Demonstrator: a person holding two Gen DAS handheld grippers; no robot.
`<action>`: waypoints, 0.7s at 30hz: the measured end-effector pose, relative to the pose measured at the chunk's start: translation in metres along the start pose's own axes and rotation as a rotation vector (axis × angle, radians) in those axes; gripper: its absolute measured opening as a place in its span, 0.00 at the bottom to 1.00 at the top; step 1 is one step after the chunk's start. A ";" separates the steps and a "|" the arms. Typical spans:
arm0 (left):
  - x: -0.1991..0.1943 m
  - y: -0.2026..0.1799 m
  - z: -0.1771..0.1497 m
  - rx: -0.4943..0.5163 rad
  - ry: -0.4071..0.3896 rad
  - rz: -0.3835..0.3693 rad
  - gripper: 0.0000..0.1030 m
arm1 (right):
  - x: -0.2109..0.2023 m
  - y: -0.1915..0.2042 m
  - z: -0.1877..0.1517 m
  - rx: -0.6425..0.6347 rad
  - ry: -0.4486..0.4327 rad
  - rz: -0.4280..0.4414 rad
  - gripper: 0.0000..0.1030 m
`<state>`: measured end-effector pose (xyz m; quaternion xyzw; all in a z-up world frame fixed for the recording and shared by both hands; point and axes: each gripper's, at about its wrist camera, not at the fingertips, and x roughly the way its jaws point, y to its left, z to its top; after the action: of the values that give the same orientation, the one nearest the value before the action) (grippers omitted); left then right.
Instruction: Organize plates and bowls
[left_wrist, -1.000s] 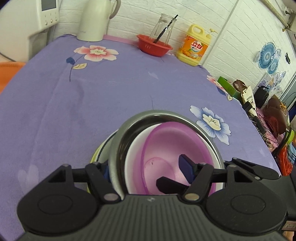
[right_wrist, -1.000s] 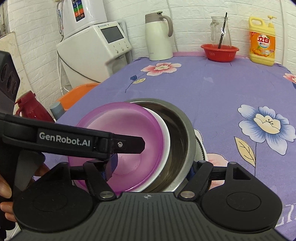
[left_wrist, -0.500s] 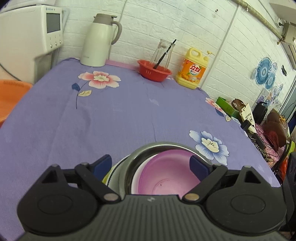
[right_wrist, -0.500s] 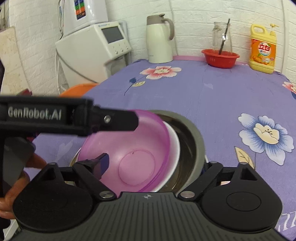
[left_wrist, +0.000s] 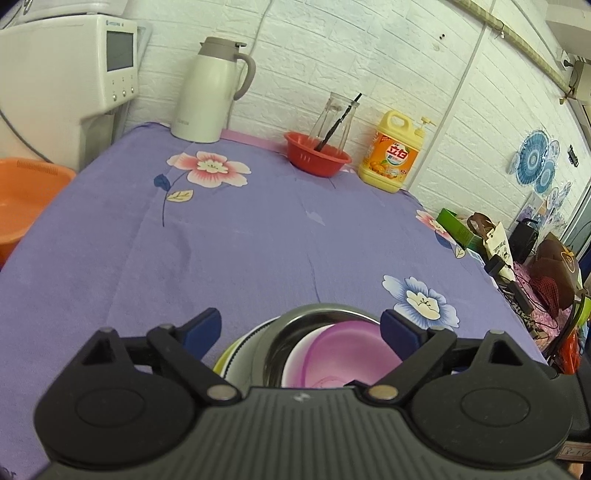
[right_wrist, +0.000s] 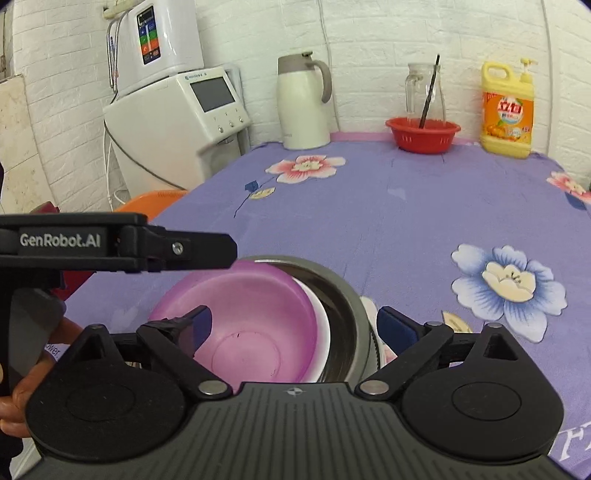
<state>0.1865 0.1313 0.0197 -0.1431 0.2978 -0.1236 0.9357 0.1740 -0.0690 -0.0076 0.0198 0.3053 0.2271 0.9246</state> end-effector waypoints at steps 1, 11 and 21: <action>0.000 0.000 0.000 -0.002 0.000 0.000 0.91 | 0.001 0.000 -0.001 0.006 0.006 0.008 1.00; -0.008 -0.004 0.000 -0.013 -0.024 0.009 0.93 | -0.013 -0.004 -0.001 0.018 -0.029 -0.007 1.00; -0.042 -0.036 -0.001 -0.010 -0.151 0.063 0.99 | -0.047 -0.033 -0.001 0.090 -0.112 -0.130 1.00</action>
<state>0.1474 0.1116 0.0534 -0.1475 0.2313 -0.0814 0.9582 0.1535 -0.1192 0.0114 0.0540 0.2637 0.1512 0.9511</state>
